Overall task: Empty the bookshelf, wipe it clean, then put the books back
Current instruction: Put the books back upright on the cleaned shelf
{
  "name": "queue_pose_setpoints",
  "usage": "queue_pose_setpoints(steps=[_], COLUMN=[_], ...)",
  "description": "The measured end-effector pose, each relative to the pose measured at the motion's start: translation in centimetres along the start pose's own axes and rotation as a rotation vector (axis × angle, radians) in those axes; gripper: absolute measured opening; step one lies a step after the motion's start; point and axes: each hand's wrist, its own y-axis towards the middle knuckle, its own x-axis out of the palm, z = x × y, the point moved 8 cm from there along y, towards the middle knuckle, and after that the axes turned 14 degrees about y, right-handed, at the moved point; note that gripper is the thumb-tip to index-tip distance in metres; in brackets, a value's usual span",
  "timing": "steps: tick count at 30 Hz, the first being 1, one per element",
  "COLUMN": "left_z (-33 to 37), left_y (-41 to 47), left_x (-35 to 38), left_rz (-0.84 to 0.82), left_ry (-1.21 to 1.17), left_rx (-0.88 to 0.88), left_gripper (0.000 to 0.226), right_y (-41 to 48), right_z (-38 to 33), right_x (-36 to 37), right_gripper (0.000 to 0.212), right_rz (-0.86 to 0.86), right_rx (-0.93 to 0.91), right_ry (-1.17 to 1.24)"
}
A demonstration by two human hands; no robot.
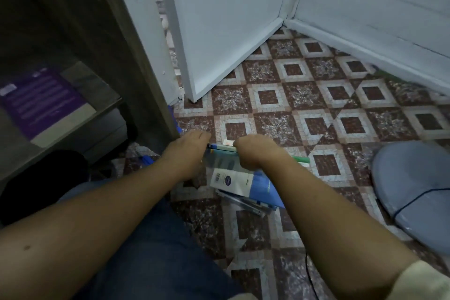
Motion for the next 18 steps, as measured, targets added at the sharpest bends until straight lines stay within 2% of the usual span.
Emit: queue_pose_setpoints(steps=[4,7,10,13,18], left_z=[-0.9,-2.0,-4.4,-8.0,-16.7], left_y=[-2.4,-5.0,-8.6,-12.9,-21.3], left_x=[-3.1,-5.1,-8.2,-11.3,-13.7], left_rz=[-0.014,-0.061,-0.077,-0.017,0.089], left_ry=[0.108,0.116,0.142,0.201,0.236], left_rx=[0.039,0.048,0.057,0.011,-0.198], left_gripper=[0.039,0.031,0.026,0.023,0.022], right_y=[-3.5,-6.1,-8.4,-9.8,-10.9], right_z=[-5.5,-9.1,-12.9,-18.1,-27.8], right_x=[-2.6,-4.5,-6.7,-8.7,-11.4], right_gripper=[0.036,0.033,0.033,0.036,0.041], right_rz=[-0.122,-0.161,-0.116,-0.054,0.086], right_rx=[-0.019,-0.016,-0.059,-0.153,-0.344], right_ry=[-0.030,-0.025,0.010,0.015,-0.053])
